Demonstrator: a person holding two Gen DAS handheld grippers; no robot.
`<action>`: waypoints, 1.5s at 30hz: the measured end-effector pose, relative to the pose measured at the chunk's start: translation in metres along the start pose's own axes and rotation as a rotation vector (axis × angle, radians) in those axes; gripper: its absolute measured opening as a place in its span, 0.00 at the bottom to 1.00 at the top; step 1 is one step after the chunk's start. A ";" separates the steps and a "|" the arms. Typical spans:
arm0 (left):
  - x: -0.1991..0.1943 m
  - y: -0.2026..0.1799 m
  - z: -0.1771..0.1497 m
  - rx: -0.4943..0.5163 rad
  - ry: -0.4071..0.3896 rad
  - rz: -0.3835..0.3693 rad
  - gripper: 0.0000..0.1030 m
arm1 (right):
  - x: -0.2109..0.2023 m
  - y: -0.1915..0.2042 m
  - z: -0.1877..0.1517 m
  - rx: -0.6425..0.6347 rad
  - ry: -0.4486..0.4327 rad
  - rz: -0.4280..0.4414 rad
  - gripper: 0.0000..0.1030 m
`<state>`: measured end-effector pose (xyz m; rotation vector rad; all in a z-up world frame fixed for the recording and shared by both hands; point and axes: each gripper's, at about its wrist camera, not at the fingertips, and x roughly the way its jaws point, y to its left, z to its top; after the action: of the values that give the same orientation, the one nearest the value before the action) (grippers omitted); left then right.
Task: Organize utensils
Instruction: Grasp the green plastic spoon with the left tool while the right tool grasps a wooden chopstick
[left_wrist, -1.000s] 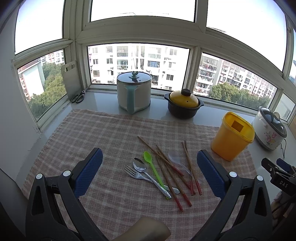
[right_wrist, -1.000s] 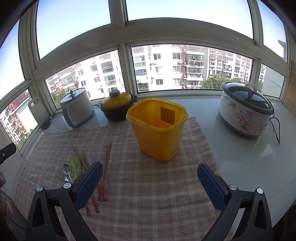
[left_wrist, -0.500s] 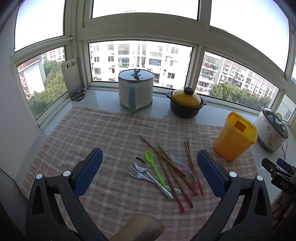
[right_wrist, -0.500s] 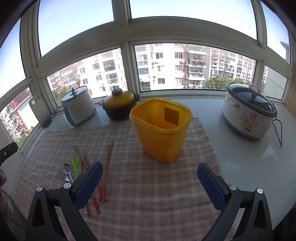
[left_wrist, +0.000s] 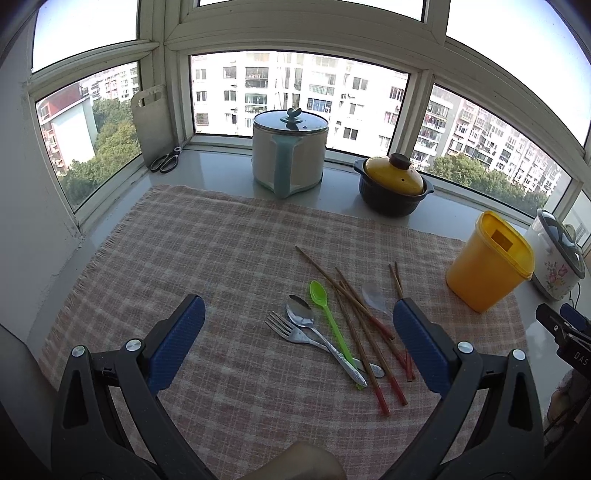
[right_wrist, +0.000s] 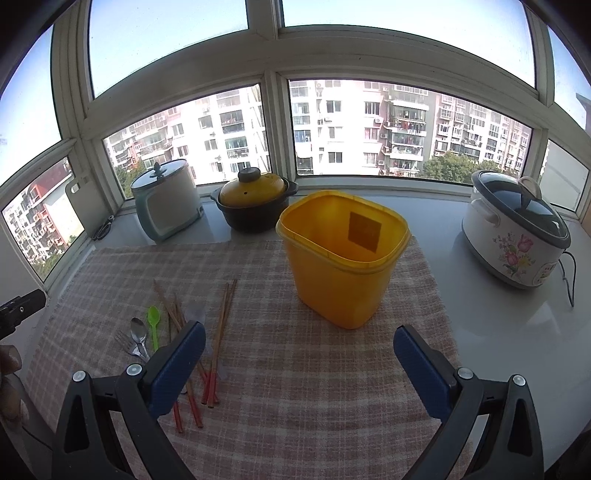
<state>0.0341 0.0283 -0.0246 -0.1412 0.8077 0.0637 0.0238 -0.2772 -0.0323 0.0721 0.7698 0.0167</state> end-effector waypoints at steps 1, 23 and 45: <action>0.002 0.003 -0.001 0.000 0.004 0.004 1.00 | 0.003 0.002 0.001 -0.010 0.002 0.004 1.00; 0.057 0.032 -0.034 -0.056 0.184 -0.064 0.89 | 0.075 0.045 0.014 -0.176 0.131 0.188 0.93; 0.149 0.003 -0.037 -0.104 0.411 -0.328 0.19 | 0.169 0.095 0.004 -0.234 0.447 0.295 0.33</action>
<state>0.1098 0.0261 -0.1582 -0.3925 1.1811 -0.2406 0.1487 -0.1759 -0.1401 -0.0437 1.1926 0.4142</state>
